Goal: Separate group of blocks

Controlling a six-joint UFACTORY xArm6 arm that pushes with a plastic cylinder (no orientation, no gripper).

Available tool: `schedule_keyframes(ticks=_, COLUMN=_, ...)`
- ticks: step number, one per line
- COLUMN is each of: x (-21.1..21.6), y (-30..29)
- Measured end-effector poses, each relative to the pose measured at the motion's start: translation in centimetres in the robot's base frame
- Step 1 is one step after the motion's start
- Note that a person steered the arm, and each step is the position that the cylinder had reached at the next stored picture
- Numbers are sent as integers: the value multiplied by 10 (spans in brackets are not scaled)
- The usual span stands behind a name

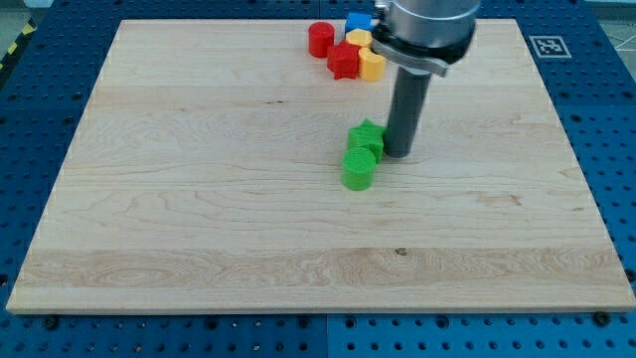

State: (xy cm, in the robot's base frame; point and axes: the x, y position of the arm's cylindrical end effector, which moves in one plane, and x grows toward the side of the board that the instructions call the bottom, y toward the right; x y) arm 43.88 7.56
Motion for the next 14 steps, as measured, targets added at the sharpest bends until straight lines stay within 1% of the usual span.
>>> schedule_keyframes(ticks=1, x=-2, y=-28)
schedule_keyframes(ticks=2, x=-2, y=-3)
schedule_keyframes(ticks=3, x=-3, y=39)
schedule_keyframes(ticks=4, x=-18, y=81)
schedule_keyframes(ticks=5, x=-66, y=96)
schedule_keyframes(ticks=7, x=-191, y=100)
schedule_keyframes(ticks=8, x=-235, y=99)
schedule_keyframes(ticks=9, x=-248, y=86)
schedule_keyframes(ticks=10, x=-247, y=60)
schedule_keyframes(ticks=12, x=-244, y=-22)
schedule_keyframes(ticks=13, x=-218, y=-26)
schedule_keyframes(ticks=14, x=-172, y=1)
